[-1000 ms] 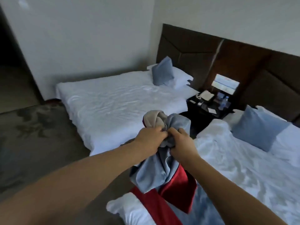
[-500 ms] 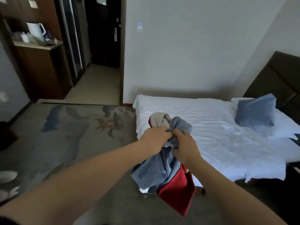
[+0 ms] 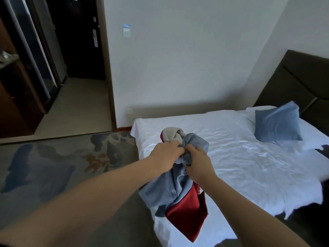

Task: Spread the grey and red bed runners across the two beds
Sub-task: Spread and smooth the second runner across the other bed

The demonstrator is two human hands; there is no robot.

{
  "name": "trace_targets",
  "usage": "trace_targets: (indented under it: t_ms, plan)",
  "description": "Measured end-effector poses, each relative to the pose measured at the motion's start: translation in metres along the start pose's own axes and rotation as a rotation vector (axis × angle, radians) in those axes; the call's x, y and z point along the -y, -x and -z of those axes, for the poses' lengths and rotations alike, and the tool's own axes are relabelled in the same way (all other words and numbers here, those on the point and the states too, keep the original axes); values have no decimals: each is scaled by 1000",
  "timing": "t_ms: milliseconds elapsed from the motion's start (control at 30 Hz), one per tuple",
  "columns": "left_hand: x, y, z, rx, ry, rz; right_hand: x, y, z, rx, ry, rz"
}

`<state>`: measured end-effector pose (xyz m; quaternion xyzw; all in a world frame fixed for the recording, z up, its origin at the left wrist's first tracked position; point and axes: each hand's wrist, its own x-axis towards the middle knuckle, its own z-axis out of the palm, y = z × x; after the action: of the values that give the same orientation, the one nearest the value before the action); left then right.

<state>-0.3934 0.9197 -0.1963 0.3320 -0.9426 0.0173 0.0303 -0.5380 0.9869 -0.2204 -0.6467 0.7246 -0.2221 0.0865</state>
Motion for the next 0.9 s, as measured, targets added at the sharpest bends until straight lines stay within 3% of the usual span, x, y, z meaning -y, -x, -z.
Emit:
trace_targets:
  t_ms: [500,733,900]
  plan:
    - [162,-207,-17,-33,17,19,-39,-262,-23,35,22,15]
    - [228,-294,-48,-48,60,-151,-59,-339,-55,-22,82,-130]
    - [266,-369,-60,-17,126,-281,-65,-398,-62,-70,89,-350]
